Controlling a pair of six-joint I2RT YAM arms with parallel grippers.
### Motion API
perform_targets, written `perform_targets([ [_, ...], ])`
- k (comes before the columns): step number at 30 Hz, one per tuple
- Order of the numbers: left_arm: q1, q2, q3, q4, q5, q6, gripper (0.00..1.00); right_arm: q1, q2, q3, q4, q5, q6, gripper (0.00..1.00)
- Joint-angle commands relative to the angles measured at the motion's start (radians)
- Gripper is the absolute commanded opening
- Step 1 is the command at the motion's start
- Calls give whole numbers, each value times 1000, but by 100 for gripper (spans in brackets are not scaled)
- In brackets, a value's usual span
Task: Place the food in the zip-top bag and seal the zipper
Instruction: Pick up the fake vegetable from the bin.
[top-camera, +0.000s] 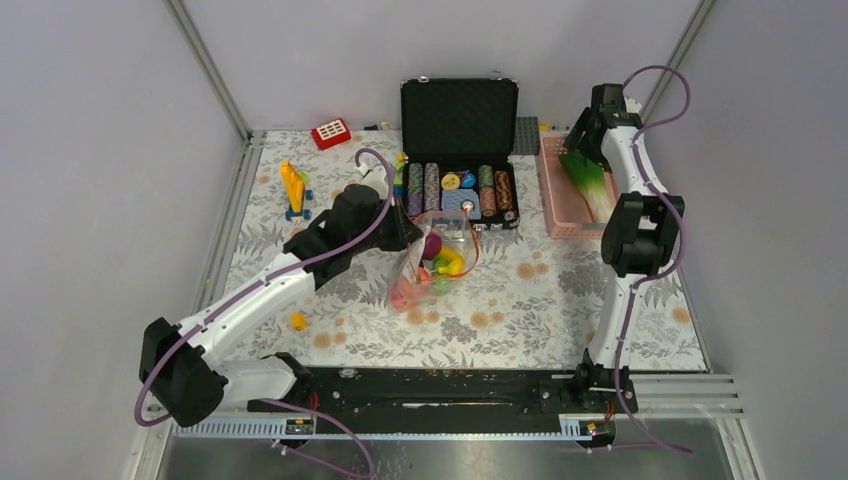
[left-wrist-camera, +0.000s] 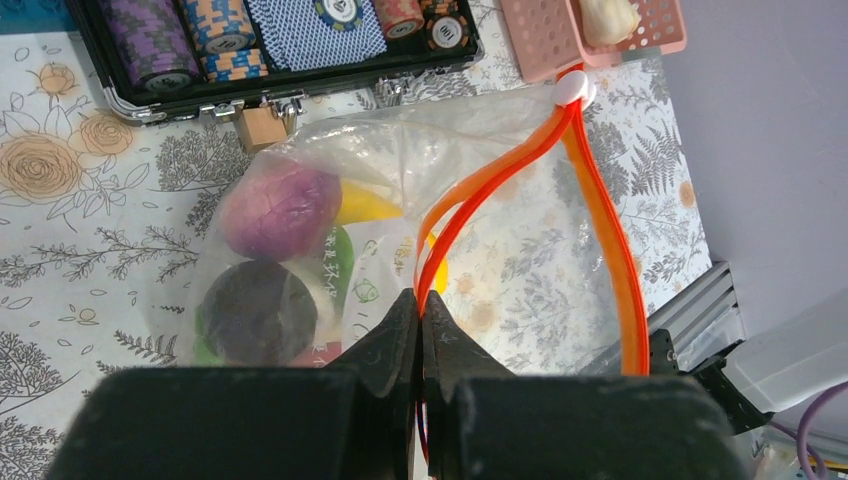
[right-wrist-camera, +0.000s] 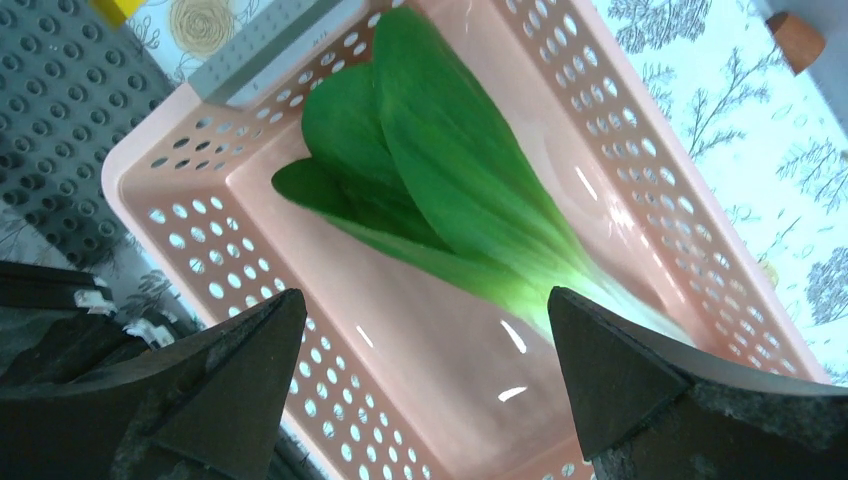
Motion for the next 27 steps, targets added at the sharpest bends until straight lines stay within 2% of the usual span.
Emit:
perform_targets([
  [1,9,-48,-7,54,-14,8,0,-3,71,120,-67,66,-88,100],
  [9,12,-54,-7,55,-19,5,0,-4,146,232,-122,51,-178,100],
  [14,14,-70,-16,58,-33,1,0,-21,167,254,-128,5,-344,100],
  [18,13,-68,-6,55,-34,2,0,-33,157,247,-154,-89,-498,100],
  [23,14,-40,16,50,-19,4,0,-32,157,259,-210,-105,-545,100],
  [27,13,-41,18,56,-21,2,0,-23,184,321,-321,-88,-557,100],
])
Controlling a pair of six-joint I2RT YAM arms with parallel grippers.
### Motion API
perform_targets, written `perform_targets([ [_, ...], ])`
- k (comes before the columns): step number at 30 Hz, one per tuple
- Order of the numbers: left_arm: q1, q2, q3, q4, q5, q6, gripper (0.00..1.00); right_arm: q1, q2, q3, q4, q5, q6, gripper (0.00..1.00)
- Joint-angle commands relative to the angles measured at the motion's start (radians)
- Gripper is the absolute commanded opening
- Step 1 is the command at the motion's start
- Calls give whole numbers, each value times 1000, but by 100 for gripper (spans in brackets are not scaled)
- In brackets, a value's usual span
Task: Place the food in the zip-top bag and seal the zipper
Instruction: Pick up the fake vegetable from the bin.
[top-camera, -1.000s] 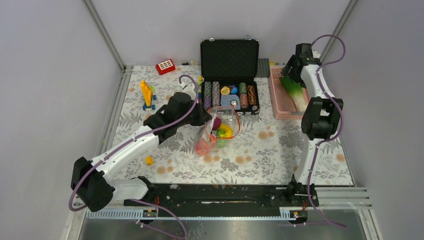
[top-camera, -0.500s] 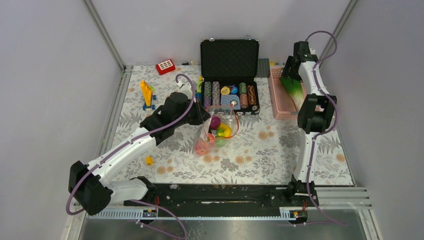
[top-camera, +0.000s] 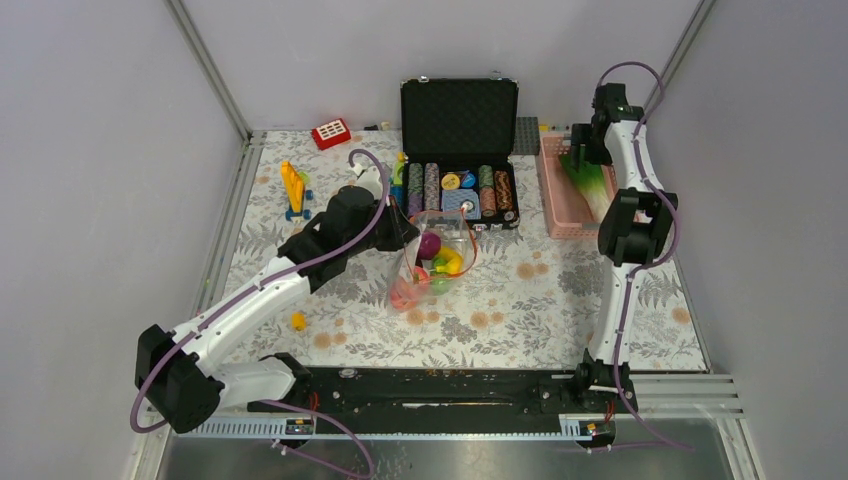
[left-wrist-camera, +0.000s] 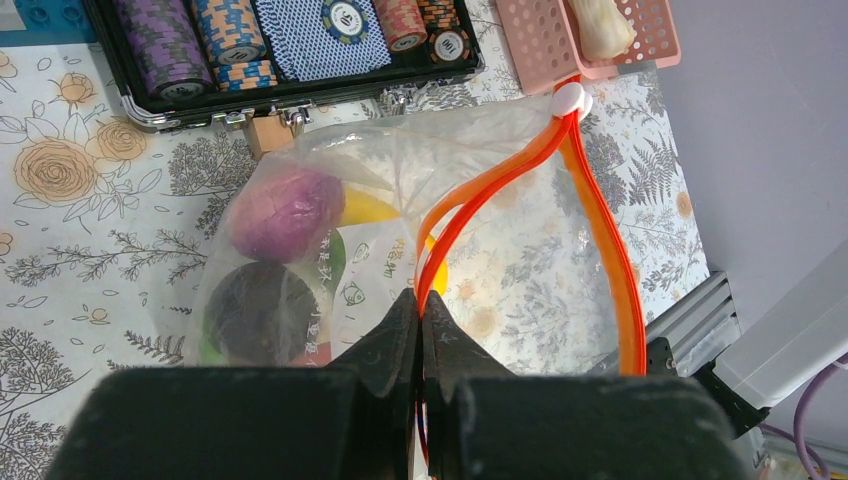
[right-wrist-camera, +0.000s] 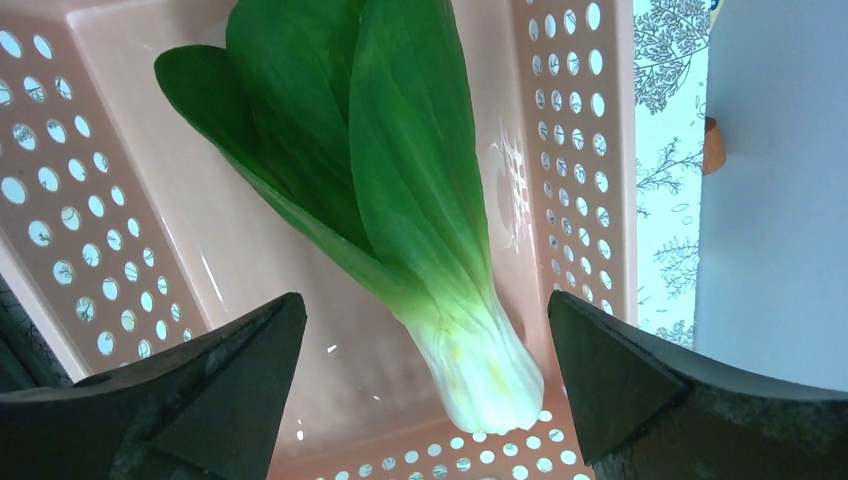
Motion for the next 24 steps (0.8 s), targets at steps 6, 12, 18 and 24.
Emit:
perform_targets([
  [6,6,11,65,30,-6,21,0,9,96,107,-164,5,31,100],
  [12,7,14,74,9,-31,23,0,0,171,150,-115,0,147,100],
  [18,6,44,97,-2,-27,26,0,0,185,98,-49,-36,143,94],
  [24,6,59,105,-2,-20,23,0,0,172,86,-26,-37,160,49],
])
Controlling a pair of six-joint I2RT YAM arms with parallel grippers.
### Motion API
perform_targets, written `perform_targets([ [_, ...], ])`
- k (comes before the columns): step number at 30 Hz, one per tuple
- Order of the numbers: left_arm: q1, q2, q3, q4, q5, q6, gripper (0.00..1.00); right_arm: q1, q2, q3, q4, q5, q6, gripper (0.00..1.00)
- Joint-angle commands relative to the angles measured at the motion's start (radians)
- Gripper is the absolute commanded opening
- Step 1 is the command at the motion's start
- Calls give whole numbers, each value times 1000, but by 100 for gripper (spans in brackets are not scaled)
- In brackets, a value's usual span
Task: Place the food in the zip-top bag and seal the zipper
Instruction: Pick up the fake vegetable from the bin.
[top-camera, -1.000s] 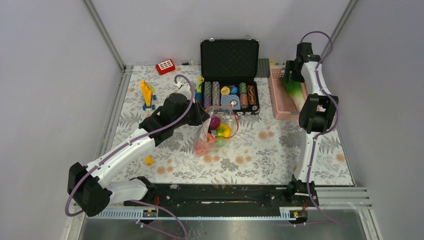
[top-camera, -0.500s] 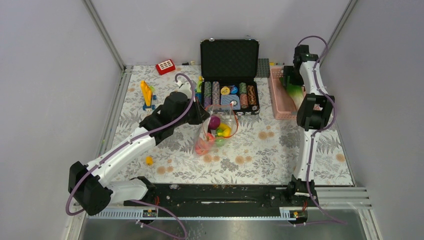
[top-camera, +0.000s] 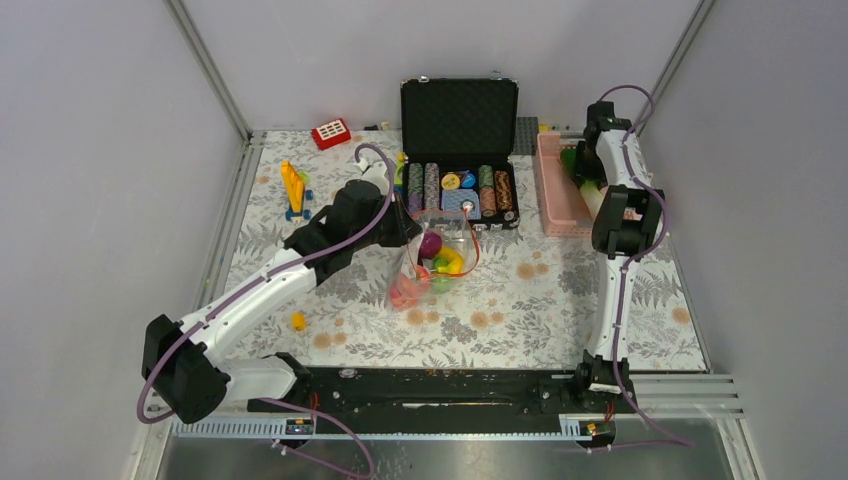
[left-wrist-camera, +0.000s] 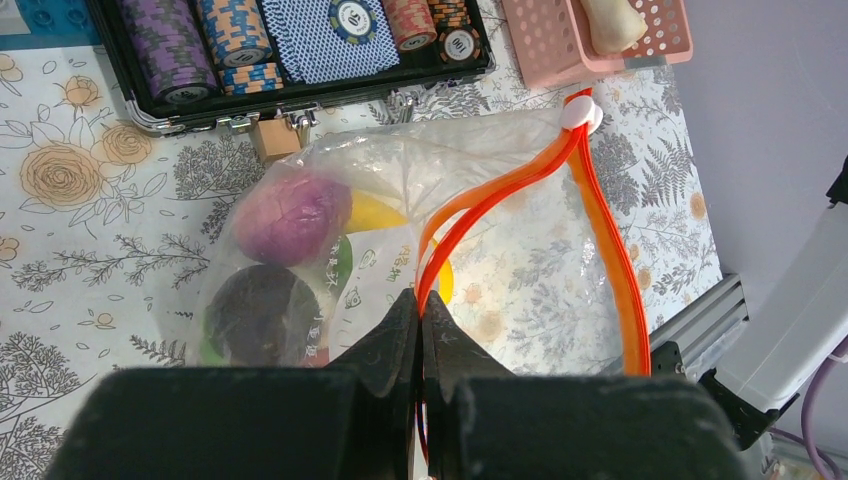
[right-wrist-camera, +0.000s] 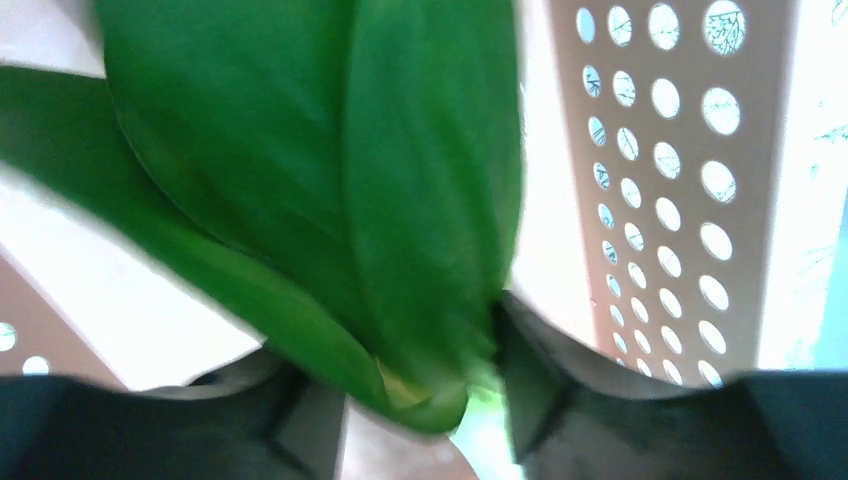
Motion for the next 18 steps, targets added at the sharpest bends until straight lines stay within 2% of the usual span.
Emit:
perform_targets([
  [1,6,5,53,26,-10,12,0,7,-25,-7,29,-46,36,41],
  [3,6,4,50,32,-3,11,0,8,-59,-18,34,-43,30,30],
  [6,6,-3,40,43,4,6,0,7,-141,-77,73,-48,12,19],
  [13,6,-3,19,58,17,3,0,7,-410,-353,276,-138,-42,7],
  [18,6,-4,1,72,22,-7,0,7,-609,-591,481,-217,-73,4],
])
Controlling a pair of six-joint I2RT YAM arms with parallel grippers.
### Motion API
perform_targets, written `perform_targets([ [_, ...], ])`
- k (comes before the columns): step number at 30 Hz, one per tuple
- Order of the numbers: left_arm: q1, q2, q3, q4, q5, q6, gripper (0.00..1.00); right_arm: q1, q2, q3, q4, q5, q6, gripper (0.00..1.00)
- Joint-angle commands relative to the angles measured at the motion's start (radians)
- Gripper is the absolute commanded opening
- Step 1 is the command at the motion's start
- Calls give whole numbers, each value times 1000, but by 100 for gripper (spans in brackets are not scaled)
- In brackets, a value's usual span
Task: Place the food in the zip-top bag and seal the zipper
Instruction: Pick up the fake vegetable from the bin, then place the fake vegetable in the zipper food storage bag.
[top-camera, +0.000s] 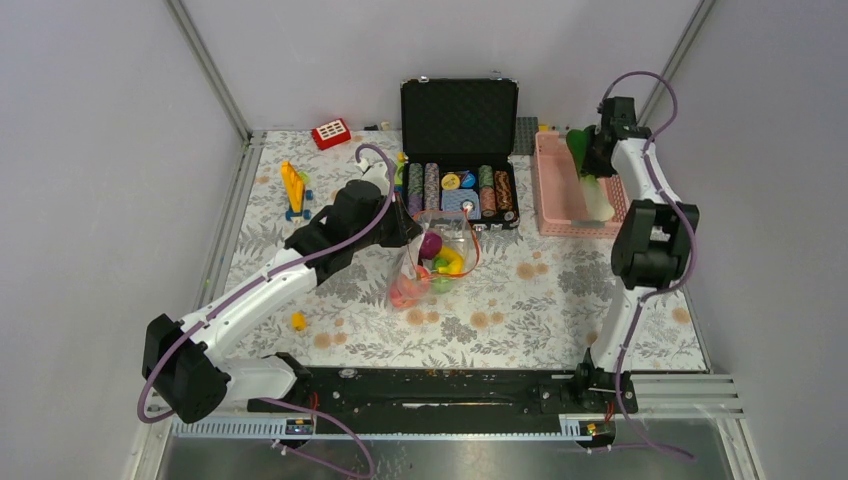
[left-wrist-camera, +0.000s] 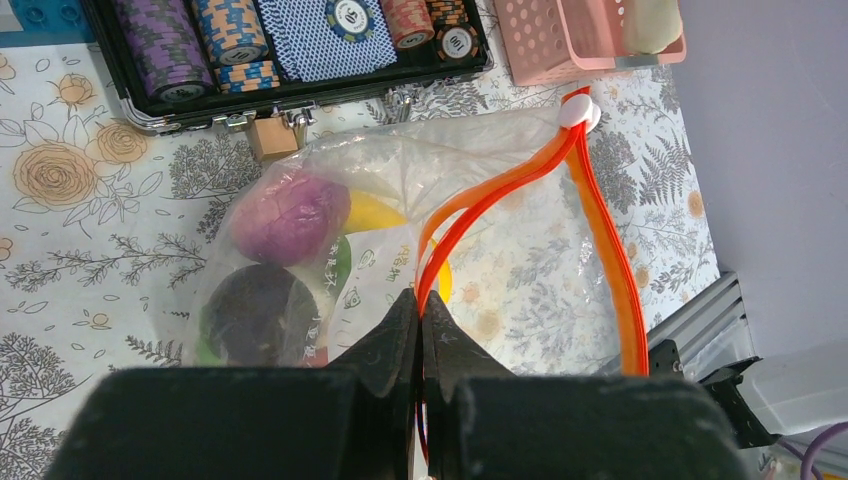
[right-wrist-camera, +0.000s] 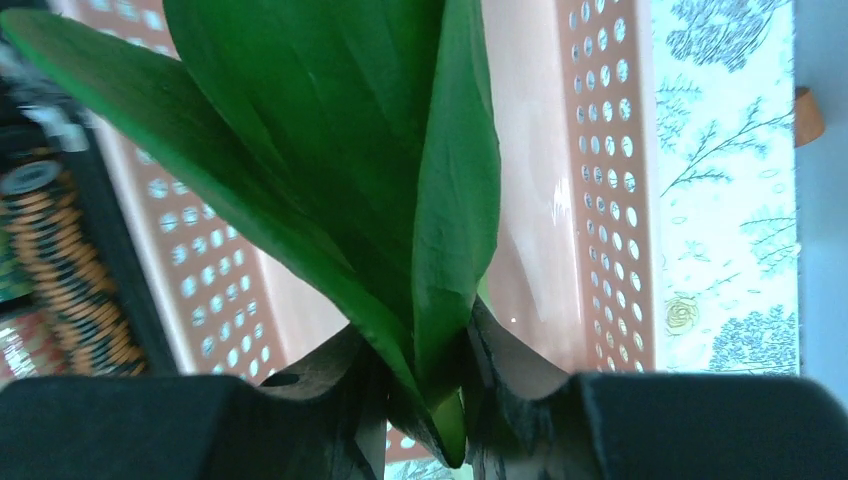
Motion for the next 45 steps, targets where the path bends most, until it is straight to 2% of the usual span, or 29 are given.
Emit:
perform_targets([
  [1,7,-10,-4,76,16,-8,0,6,-220,-145,246,-88,-37,3],
  [4,6,-16,-13,81,21,-15,0,6,-312,-255,373,-155,-31,3],
  [7,6,-22,-17,80,24,-20,0,6,-399,-335,483,-187,48,3],
  [12,6,-38,-17,57,3,-21,0,8,-570,-433,586,-321,244,2],
  [16,7,-46,-17,52,-7,-25,0,34,-754,-612,784,-453,489,0],
  [19,6,-51,-13,33,-33,-33,0,114,-898,-748,916,-486,591,0],
  [22,7,-60,-11,18,-44,-33,0,247,-1006,-833,990,-473,624,0],
  [25,7,-68,-15,13,-45,-37,0,375,-1078,-926,1141,-452,676,0],
  [29,6,-83,-25,14,-42,-50,0,525,-1074,-968,1250,-386,680,0],
  [35,6,-93,-27,12,-40,-65,0,679,-966,-1015,1388,-360,676,0],
  [45,6,-105,-33,0,-81,-87,0,855,-987,-1172,1281,-231,620,0],
])
